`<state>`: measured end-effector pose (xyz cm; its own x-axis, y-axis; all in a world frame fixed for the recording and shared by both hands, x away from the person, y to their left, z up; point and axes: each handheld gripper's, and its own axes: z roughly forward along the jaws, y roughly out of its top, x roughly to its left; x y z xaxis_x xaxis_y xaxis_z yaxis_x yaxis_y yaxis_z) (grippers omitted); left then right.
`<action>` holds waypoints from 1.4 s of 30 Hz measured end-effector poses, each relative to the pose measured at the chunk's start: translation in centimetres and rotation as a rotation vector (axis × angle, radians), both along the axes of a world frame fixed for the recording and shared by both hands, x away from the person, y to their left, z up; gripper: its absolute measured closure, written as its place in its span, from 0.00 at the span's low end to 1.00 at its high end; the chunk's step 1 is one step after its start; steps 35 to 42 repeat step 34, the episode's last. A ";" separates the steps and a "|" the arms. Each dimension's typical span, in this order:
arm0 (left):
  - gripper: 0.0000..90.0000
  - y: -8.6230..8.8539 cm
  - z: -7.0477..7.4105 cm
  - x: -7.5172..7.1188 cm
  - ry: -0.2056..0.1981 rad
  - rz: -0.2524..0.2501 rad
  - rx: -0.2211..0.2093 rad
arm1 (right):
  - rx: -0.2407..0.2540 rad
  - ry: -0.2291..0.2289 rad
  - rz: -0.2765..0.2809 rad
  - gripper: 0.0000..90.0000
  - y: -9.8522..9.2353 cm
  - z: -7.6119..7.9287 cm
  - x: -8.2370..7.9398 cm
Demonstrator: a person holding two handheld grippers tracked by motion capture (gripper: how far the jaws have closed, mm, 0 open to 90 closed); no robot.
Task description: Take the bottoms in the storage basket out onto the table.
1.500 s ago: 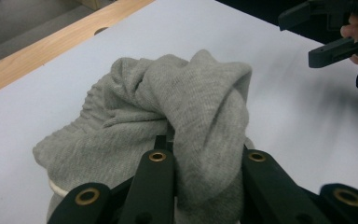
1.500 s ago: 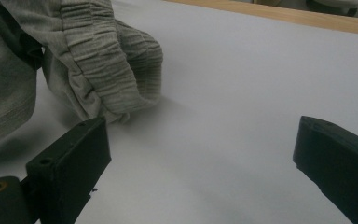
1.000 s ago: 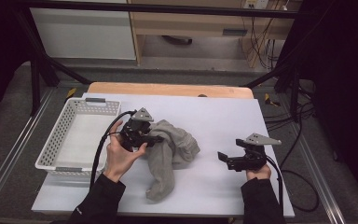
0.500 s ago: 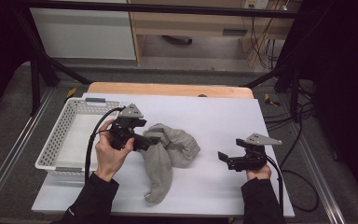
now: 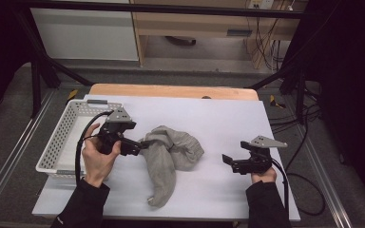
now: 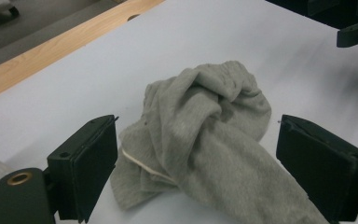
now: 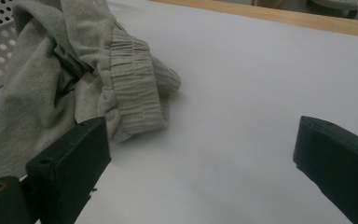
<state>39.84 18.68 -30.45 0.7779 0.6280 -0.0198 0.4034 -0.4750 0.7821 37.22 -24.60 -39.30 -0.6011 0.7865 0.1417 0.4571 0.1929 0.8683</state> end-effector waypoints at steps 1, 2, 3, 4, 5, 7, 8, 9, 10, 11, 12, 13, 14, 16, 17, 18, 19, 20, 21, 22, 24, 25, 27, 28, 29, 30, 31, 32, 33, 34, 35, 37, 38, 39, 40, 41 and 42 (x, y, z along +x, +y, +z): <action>0.14 0.3 -0.1 0.0 0.002 0.002 -0.005 | 0.000 0.001 0.000 0.05 0.0 0.0 0.0; 0.14 0.5 -0.2 -0.1 0.008 0.001 -0.013 | -0.002 0.002 0.000 0.05 0.0 0.0 0.0; 0.14 0.8 -0.3 -0.1 0.012 0.002 -0.022 | -0.003 0.002 0.000 0.05 0.0 0.0 0.0; 0.14 1.1 -0.3 -0.1 0.015 0.005 -0.026 | -0.003 0.000 0.000 0.05 0.0 0.0 0.0; 0.14 1.4 -0.4 -0.2 0.016 0.009 -0.029 | 0.000 0.000 -0.001 0.05 0.0 0.0 0.0; 0.14 2.0 -0.6 -0.3 0.011 0.016 -0.033 | -0.001 0.002 -0.002 0.05 0.0 0.0 0.0; 0.14 2.3 -0.7 -0.3 0.015 0.022 -0.034 | -0.003 0.001 -0.002 0.05 0.0 0.0 0.0; 0.14 2.6 -0.8 -0.3 0.019 0.024 -0.041 | -0.002 0.000 -0.002 0.05 0.0 0.0 0.0; 0.14 2.9 -0.8 -0.4 0.017 0.024 -0.041 | 0.000 0.001 -0.002 0.05 0.0 0.0 0.0; 0.14 3.1 -0.9 -0.4 0.017 0.027 -0.041 | 0.000 0.002 -0.001 0.05 0.0 0.0 0.0; 0.14 3.4 -1.0 -0.5 0.018 0.031 -0.041 | -0.002 0.001 -0.002 0.05 0.0 0.0 0.0; 0.14 3.6 -1.1 -0.5 0.013 0.031 -0.039 | -0.002 0.000 -0.002 0.05 0.0 0.0 0.0; 0.13 3.8 -1.2 -0.6 0.011 0.036 -0.036 | -0.002 0.001 -0.002 0.05 0.0 0.0 0.0; 0.13 4.2 -1.4 -0.7 0.011 0.045 -0.029 | -0.002 0.003 -0.001 0.05 0.0 0.0 0.0; 0.13 4.4 -1.5 -0.7 0.011 0.048 -0.033 | -0.003 0.001 -0.001 0.05 0.0 0.0 0.0; 0.13 4.6 -1.6 -0.7 0.015 0.048 -0.034 | -0.002 0.000 0.000 0.05 0.0 0.0 0.0; 0.13 4.8 -1.7 -0.7 0.016 0.052 -0.035 | -0.001 0.001 -0.001 0.05 0.0 0.0 0.0; 0.13 4.9 -1.7 -0.7 0.015 0.054 -0.036 | -0.001 0.002 -0.001 0.05 0.0 0.0 0.0; 0.13 5.0 -1.8 -0.8 0.016 0.057 -0.038 | -0.003 0.002 -0.002 0.05 0.0 0.0 0.0; 0.13 5.1 -1.9 -0.8 0.018 0.058 -0.039 | -0.003 0.002 -0.002 0.05 0.0 0.0 0.0; 0.13 5.4 -2.1 -0.8 0.019 0.059 -0.042 | 0.000 0.001 -0.001 0.05 0.0 0.0 0.0; 0.13 5.5 -2.3 -0.8 0.019 0.060 -0.041 | 0.000 0.001 0.000 0.05 0.0 0.0 0.0; 0.13 5.7 -2.5 -0.7 0.029 0.066 -0.037 | -0.001 0.000 -0.001 0.05 0.0 0.0 0.0; 0.13 5.7 -2.6 -0.7 0.029 0.068 -0.036 | -0.001 0.001 -0.002 0.05 0.0 0.0 0.0; 0.13 5.8 -2.7 -0.7 0.032 0.067 -0.037 | -0.001 0.001 -0.001 0.05 0.0 0.0 0.0; 0.13 5.9 -2.7 -0.7 0.034 0.068 -0.036 | -0.002 0.002 -0.001 0.05 0.0 0.0 0.0; 0.13 6.0 -2.8 -0.7 0.037 0.071 -0.038 | -0.003 0.002 -0.002 0.05 0.0 0.0 0.0; 0.13 6.0 -2.9 -0.7 0.039 0.071 -0.039 | -0.003 0.001 -0.002 0.05 0.0 0.0 0.0; 0.13 6.1 -2.9 -0.7 0.040 0.071 -0.040 | -0.003 0.002 -0.003 0.05 0.0 0.0 0.0; 0.13 6.2 -3.0 -0.7 0.039 0.072 -0.042 | -0.004 0.003 -0.002 0.05 0.0 0.0 0.0; 0.13 6.2 -3.0 -0.7 0.039 0.072 -0.042 | -0.004 0.003 -0.002 0.05 0.0 0.0 0.0; 0.13 6.2 -3.0 -0.7 0.039 0.072 -0.042 | -0.004 0.003 -0.002 0.05 0.0 0.0 0.0; 0.13 6.2 -3.0 -0.7 0.039 0.072 -0.042 | -0.004 0.003 -0.002 0.05 0.0 0.0 0.0; 0.13 6.2 -3.0 -0.7 0.039 0.072 -0.042 | -0.004 0.003 -0.002 0.05 0.0 0.0 0.0; 0.13 6.2 -3.0 -0.7 0.039 0.072 -0.042 | -0.004 0.003 -0.002 0.05 0.0 0.0 0.0; 0.13 6.2 -3.0 -0.7 0.039 0.072 -0.042 | -0.004 0.003 -0.002 0.05 0.0 0.0 0.0; 0.13 6.2 -3.0 -0.7 0.039 0.072 -0.042 | -0.004 0.003 -0.002 0.05 0.0 0.0 0.0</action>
